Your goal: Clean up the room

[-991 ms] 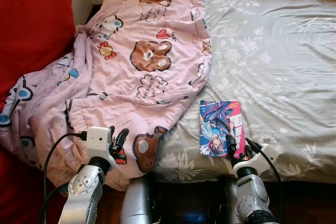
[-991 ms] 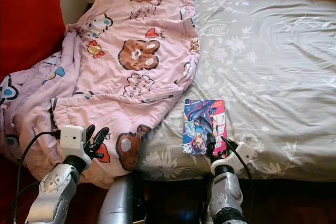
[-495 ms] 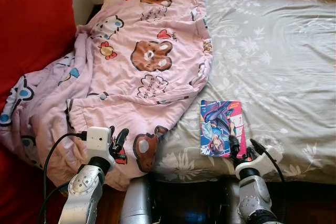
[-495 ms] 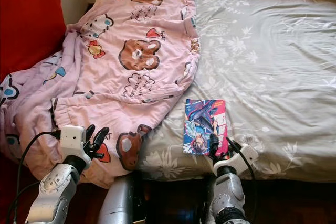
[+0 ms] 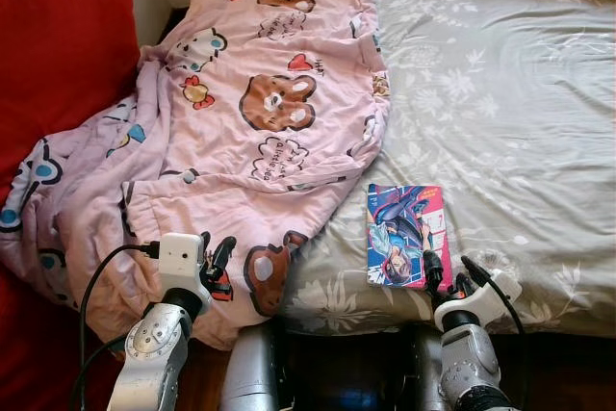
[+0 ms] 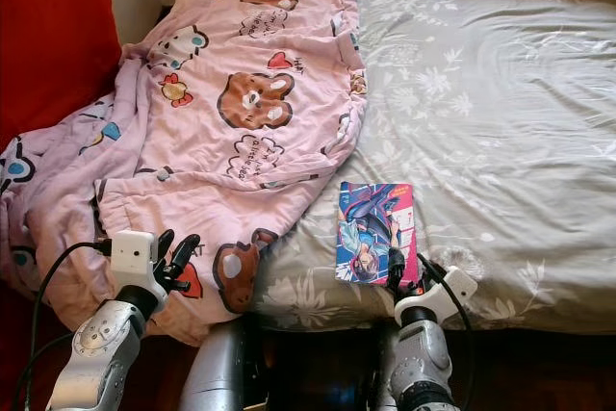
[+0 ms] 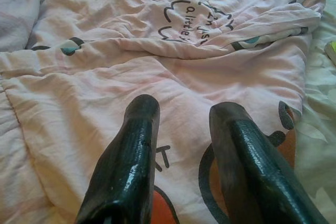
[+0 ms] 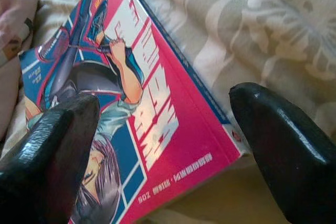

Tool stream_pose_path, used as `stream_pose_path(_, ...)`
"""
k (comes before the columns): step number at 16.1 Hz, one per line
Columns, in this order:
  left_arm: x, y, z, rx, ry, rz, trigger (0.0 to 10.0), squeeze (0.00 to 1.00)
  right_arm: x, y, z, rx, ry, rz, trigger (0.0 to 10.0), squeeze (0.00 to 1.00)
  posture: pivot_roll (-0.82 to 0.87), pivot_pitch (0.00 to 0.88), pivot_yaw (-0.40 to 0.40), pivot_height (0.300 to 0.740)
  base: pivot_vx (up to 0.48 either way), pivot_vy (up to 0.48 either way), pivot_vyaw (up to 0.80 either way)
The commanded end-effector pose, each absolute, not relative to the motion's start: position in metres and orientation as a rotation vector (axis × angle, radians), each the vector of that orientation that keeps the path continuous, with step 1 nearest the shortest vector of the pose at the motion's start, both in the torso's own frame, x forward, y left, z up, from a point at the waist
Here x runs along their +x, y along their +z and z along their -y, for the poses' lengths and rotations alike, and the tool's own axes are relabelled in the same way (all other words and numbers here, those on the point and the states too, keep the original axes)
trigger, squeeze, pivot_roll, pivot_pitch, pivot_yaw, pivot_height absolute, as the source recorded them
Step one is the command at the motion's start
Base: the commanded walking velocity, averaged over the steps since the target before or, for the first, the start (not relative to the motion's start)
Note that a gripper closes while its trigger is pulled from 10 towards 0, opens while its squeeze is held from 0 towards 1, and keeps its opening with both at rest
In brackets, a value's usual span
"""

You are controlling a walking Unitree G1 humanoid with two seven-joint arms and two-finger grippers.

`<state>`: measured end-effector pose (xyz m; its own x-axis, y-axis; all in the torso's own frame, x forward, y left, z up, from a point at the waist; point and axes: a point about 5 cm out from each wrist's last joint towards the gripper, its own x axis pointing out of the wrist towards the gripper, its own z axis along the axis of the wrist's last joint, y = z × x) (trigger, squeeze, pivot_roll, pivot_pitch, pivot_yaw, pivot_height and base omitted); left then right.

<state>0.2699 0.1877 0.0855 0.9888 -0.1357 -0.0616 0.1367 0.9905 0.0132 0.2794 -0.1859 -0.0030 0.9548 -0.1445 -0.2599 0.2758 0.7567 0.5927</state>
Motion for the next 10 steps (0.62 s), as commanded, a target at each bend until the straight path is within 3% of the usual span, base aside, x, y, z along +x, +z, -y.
stream_pose_path(1,0.266,0.080,-0.196,0.035,-0.113,-0.085,10.0,0.00,0.271,-0.013,0.180,0.678,-0.229,-0.264,10.0,0.00,0.12,0.202,0.116,0.598,0.000,0.000,0.00)
stream_pose_path(7,0.265,0.080,-0.195,0.034,-0.115,-0.086,10.0,0.00,0.265,-0.023,0.183,0.723,-0.263,-0.351,10.0,0.00,0.13,0.207,0.116,0.598,0.000,0.000,0.00)
stream_pose_path(10,0.262,0.079,-0.196,0.038,-0.113,-0.091,10.0,0.00,0.260,-0.030,0.169,0.770,-0.192,-0.405,10.0,0.00,0.13,0.216,0.120,0.598,0.000,0.000,0.00)
